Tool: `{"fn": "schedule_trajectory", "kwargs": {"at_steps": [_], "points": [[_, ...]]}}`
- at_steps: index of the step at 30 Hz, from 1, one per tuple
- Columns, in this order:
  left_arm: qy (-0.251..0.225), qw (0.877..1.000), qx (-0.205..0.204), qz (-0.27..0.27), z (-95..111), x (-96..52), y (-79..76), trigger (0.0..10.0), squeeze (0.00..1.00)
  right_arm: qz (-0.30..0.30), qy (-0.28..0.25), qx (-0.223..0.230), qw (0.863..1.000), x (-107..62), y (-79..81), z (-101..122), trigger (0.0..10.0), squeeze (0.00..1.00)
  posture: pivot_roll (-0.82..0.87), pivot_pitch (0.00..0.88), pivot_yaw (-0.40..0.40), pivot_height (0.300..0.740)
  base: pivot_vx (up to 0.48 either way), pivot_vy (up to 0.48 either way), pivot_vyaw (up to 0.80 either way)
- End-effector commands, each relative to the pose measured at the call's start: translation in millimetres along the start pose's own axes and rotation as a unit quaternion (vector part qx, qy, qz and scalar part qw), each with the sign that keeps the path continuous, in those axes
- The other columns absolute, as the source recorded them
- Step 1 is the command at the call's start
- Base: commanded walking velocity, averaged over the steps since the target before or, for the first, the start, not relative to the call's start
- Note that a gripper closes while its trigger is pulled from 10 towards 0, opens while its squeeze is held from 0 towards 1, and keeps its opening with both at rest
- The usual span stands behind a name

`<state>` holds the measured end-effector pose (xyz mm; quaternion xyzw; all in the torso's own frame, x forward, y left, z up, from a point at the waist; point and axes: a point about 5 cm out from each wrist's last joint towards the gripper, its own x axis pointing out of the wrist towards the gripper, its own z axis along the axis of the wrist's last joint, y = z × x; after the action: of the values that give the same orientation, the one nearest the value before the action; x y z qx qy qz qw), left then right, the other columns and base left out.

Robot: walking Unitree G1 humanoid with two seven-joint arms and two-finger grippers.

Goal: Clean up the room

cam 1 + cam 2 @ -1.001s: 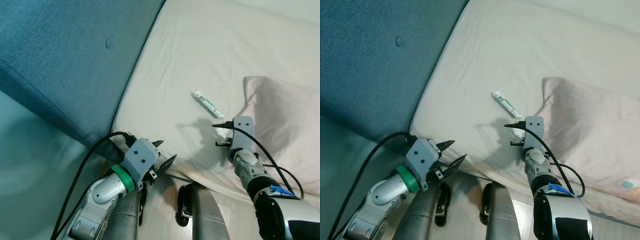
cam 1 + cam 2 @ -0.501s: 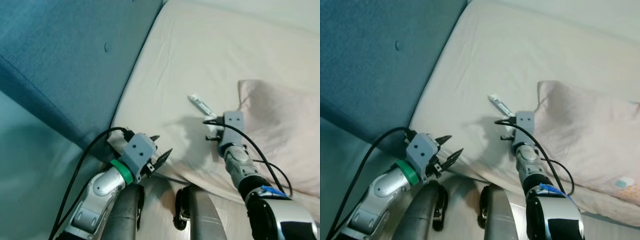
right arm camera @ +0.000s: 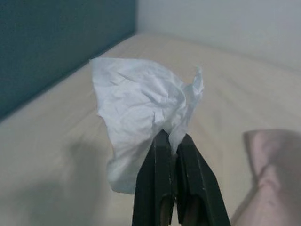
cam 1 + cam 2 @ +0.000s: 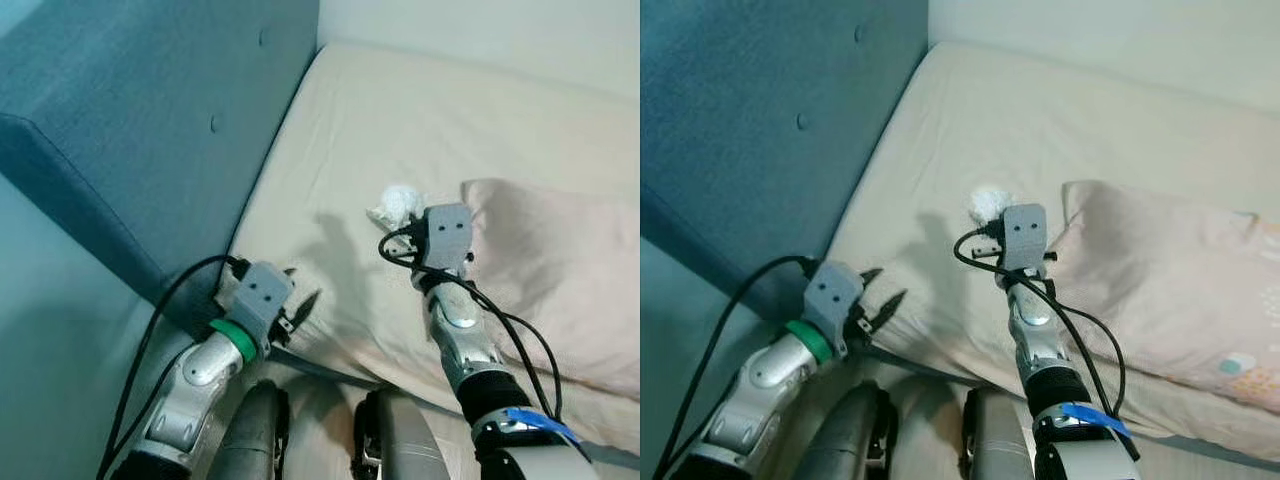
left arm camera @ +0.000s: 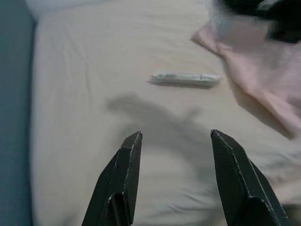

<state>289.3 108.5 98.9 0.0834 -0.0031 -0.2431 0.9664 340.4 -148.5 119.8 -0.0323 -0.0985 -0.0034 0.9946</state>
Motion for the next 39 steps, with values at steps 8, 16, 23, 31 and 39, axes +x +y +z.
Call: {"fn": "schedule_trajectory", "kwargs": {"at_steps": [8,16,23,31,39], "points": [[0.036,0.986,-0.038,0.155,-19.5,0.1,23.3,10.0,0.0,-0.013,-0.019,-0.049,0.999,-52.6,2.5,-18.3,10.0,0.0,0.03,0.048,0.074,0.655,0.0,0.0,0.0],[0.024,0.988,-0.049,0.141,-19.7,4.5,18.9,10.0,0.0,-0.002,0.009,-0.036,0.999,-65.0,2.1,-26.9,10.0,0.0,0.02,0.046,0.094,0.665,0.0,0.0,0.0],[0.018,0.992,-0.033,0.121,-17.9,9.8,10.9,10.0,0.0,-0.027,0.033,-0.023,0.999,-71.7,1.9,-32.4,10.0,0.0,0.04,0.051,0.108,0.685,0.0,0.0,0.0],[0.024,0.99,-0.044,0.131,-24.2,5.9,13.6,10.0,0.0,-0.037,0.058,-0.009,0.998,-80.8,3.3,-39.4,10.0,0.0,0.04,0.043,0.101,0.725,0.0,0.0,0.0],[0.035,0.99,-0.047,0.129,-29.3,3.8,13.7,10.0,0.0,-0.048,0.076,0.007,0.996,-83.9,1.2,-44.1,10.0,0.0,0.04,0.039,0.11,0.74,0.0,0.0,0.0]]}}
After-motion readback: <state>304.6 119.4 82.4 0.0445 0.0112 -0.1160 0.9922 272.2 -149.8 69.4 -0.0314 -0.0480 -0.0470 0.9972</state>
